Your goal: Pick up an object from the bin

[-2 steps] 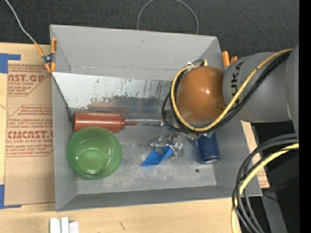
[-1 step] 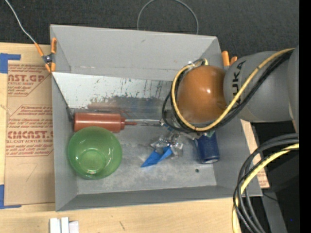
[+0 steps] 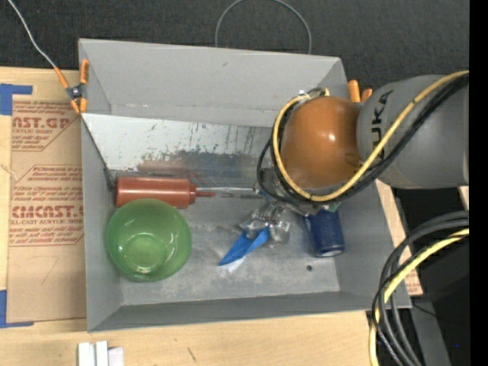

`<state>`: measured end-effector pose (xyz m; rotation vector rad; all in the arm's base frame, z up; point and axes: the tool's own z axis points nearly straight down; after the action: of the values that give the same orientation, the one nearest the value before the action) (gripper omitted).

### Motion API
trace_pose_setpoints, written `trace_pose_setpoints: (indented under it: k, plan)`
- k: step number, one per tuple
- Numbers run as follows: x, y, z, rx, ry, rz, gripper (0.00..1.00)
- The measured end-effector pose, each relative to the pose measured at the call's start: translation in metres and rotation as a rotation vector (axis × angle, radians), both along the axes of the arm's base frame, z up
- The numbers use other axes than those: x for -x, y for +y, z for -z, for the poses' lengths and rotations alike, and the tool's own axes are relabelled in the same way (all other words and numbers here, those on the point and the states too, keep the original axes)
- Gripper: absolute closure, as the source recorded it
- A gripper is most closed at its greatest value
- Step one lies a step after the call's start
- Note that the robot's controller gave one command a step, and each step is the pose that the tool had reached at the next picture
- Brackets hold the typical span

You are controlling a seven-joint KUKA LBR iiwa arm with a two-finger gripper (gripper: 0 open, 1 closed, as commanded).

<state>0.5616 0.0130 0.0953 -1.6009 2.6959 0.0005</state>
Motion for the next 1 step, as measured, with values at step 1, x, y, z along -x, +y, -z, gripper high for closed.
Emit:
trace_pose_setpoints:
  k: [1]
  plan:
    - [-0.0022, 0.0004, -0.0120, 0.000, -0.008, 0.000, 1.00]
